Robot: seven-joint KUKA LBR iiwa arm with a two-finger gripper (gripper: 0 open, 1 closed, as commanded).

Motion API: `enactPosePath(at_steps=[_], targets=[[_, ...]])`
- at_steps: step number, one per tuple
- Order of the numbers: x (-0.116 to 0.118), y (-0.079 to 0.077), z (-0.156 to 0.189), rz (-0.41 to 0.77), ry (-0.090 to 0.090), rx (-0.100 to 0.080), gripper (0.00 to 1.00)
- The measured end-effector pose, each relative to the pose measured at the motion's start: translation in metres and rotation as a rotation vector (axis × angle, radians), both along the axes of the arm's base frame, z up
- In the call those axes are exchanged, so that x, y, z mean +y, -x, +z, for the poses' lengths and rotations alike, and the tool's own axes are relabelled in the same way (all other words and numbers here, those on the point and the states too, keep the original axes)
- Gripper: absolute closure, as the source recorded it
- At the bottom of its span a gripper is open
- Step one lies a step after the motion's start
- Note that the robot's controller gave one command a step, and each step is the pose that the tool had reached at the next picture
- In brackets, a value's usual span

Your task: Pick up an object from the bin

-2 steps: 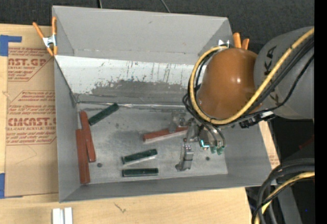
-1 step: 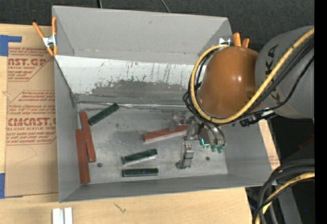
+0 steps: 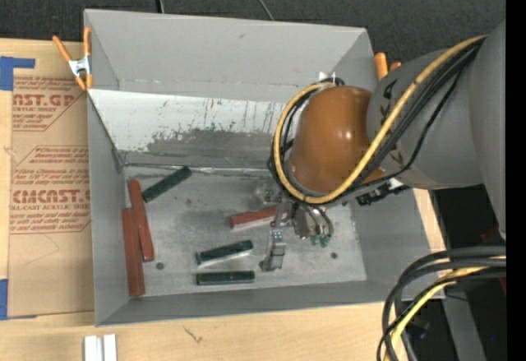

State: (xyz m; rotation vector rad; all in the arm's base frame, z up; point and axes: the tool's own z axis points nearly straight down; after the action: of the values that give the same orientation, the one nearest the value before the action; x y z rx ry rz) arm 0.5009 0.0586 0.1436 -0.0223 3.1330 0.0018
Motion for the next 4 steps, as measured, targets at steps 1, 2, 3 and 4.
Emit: enactPosePath(at_steps=[1,2,3,4], targets=[[0.021,-0.01,-0.055,0.007,-0.001,0.009,0.0],[0.055,0.014,-0.071,-0.025,0.0,0.015,1.0],[0.055,0.014,-0.071,-0.025,0.0,0.015,1.0],[0.053,0.001,0.012,-0.035,0.001,0.013,0.0]])
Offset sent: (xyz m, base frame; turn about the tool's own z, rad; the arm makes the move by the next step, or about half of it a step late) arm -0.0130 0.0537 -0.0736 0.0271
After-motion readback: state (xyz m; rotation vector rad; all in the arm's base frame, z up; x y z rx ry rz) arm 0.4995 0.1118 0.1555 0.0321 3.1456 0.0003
